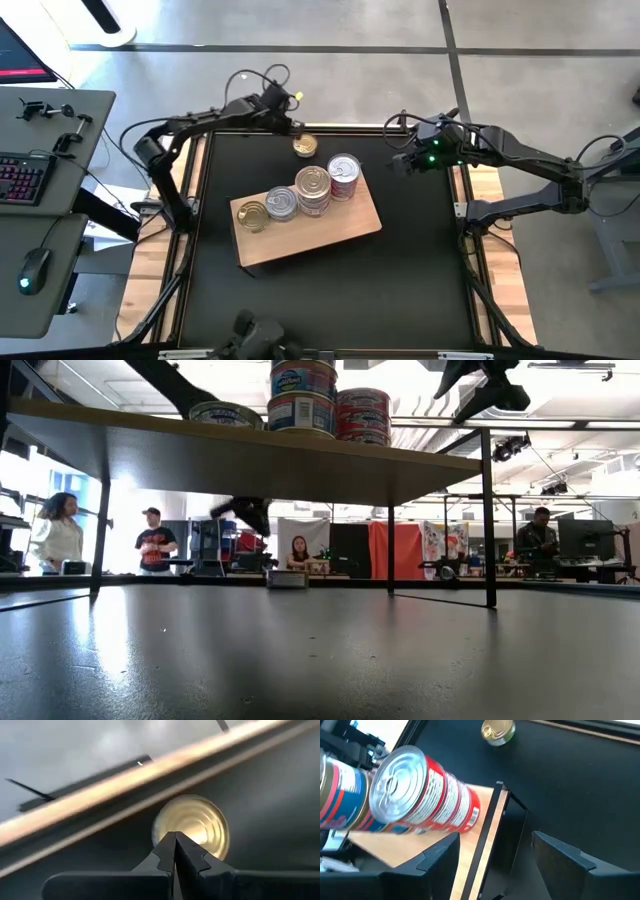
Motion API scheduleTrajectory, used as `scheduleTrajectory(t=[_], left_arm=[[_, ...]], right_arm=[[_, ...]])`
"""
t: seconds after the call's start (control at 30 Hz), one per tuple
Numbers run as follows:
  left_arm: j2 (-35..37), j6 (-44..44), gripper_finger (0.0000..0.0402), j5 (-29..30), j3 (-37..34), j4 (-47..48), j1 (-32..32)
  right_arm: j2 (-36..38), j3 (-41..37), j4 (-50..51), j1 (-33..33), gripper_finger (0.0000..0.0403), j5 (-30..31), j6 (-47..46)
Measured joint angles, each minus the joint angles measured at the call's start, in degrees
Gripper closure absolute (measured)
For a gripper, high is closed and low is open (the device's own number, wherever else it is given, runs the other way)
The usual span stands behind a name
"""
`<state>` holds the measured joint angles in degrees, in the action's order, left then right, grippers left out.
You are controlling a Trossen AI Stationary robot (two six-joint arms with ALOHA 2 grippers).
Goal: Stack canned seafood by type on shelf
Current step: Stack the green can on the top of the other green tuna can on the shelf
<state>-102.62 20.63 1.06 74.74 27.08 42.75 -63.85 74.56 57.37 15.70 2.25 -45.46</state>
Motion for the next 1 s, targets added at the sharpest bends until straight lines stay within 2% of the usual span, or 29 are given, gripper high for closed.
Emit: scheduleTrajectory(t=[0.2,0.4,0.7,1.0], left_arm=[[-5.47,-1.08,0.0402,-2.44,0.02,-1.69,-2.33],[-8.82,-0.51,0.0401,2.37,0.07,-3.81,-4.39],[-12.24,3.37,0.0402,5.04,0.35,-7.61,-6.65],[-13.00,8.46,0.0402,3.41,0.03,-15.19,-14.89]], right_arm=[[0.00,0.00,-1.23,0.02,0.0164,2.27,-1.23],[0.00,0.00,-1.87,0.01,0.0165,2.27,-2.29],[0.00,0.00,-2.02,0.00,0.0164,2.27,-2.26],[0.00,0.00,-2.00,0.00,0.0165,2.24,-0.70]])
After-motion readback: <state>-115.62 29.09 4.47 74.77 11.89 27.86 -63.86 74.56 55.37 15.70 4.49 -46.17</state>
